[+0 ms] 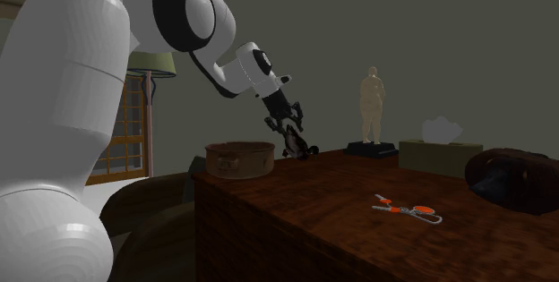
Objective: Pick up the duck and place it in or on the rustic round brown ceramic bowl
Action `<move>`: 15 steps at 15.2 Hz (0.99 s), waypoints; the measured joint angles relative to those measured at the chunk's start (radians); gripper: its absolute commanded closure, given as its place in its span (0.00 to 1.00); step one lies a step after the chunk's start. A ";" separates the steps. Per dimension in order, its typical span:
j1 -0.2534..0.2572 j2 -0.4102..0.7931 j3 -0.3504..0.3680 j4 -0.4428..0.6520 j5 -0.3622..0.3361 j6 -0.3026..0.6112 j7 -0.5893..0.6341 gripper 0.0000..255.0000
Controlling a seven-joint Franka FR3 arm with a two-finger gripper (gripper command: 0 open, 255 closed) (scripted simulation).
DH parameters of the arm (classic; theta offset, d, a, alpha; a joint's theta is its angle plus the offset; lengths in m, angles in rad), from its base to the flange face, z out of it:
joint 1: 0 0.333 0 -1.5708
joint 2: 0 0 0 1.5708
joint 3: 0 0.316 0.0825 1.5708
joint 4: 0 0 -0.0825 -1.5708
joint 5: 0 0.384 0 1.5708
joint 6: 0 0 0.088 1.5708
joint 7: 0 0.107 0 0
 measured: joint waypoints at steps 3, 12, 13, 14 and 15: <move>0.000 0.000 0.000 0.000 0.000 0.000 0.000 1.00; 0.003 0.000 0.003 0.027 0.006 -0.025 -0.012 1.00; 0.004 0.002 0.003 0.041 0.008 -0.036 -0.017 1.00; 0.003 0.002 0.004 0.052 0.012 -0.046 -0.025 1.00; 0.004 0.002 0.004 0.065 0.014 -0.057 -0.030 1.00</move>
